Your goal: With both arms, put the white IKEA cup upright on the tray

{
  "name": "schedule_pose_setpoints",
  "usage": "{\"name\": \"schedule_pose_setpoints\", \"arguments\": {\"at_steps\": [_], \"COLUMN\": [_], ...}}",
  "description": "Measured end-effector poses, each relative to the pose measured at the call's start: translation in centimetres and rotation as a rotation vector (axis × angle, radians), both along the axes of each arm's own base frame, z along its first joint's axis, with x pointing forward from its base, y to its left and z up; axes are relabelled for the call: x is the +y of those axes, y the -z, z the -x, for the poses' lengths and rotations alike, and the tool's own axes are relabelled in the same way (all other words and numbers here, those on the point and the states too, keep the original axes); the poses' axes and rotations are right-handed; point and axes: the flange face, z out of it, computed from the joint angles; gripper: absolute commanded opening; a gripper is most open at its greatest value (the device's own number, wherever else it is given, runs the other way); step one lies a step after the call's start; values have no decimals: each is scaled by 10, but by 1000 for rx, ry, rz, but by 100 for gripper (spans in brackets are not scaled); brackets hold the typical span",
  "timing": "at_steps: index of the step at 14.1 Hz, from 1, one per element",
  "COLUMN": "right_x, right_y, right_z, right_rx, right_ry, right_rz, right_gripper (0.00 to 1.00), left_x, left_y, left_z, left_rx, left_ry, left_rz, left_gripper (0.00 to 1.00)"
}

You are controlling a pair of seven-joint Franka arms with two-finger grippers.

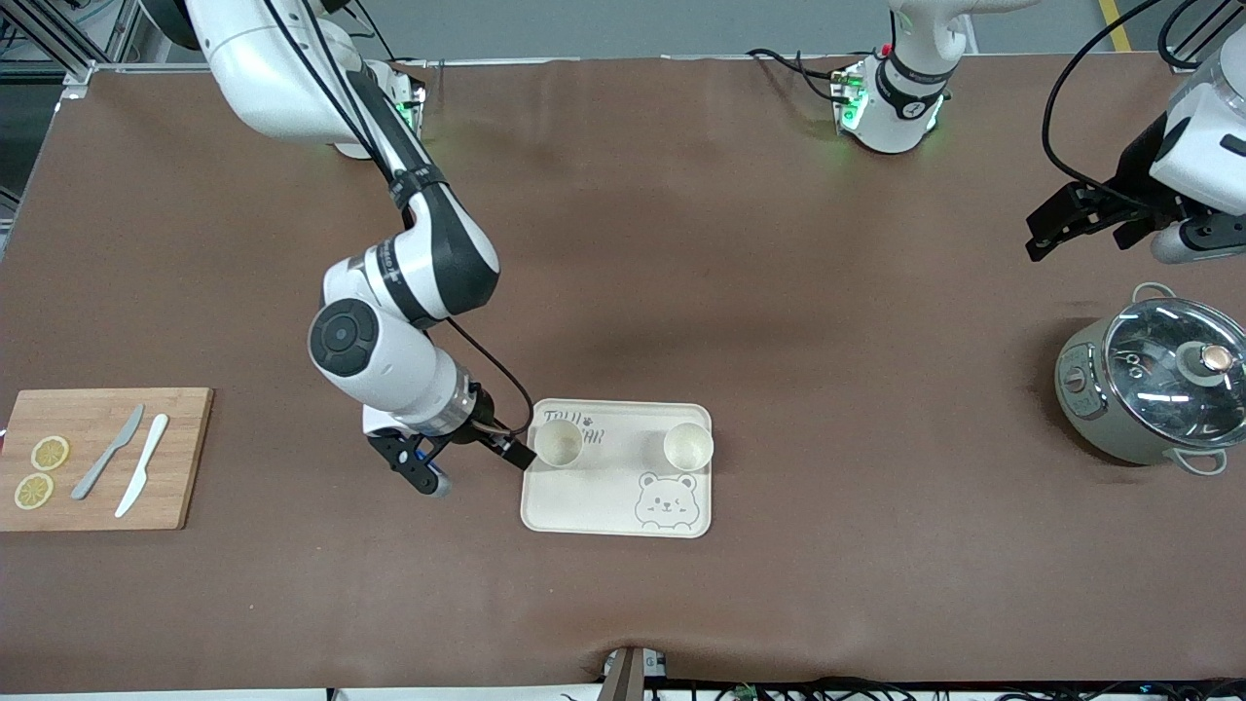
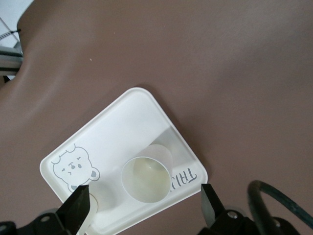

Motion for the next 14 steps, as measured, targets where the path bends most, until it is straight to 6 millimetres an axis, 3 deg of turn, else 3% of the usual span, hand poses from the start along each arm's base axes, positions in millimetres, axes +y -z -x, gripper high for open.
{"name": "schedule_pose_setpoints", "arguments": {"at_steps": [4,7,14], "right_x": [-80,-138,-258], "right_y": [-72,-123,-175], "right_z": [-12,-10,10], "right_rx": [-32,-66,-47], "right_ry": [-50,-116,-345], "right_rz": [9,26,149], "right_gripper": [100,100,100], "left_x": [0,0,0], "left_y": [0,1,4], "left_z": [0,0,-5], "left_rx": [1,1,-7], "left_ry": [0,0,-2], "left_rz": [0,0,2], "left_gripper": [100,100,100]}}
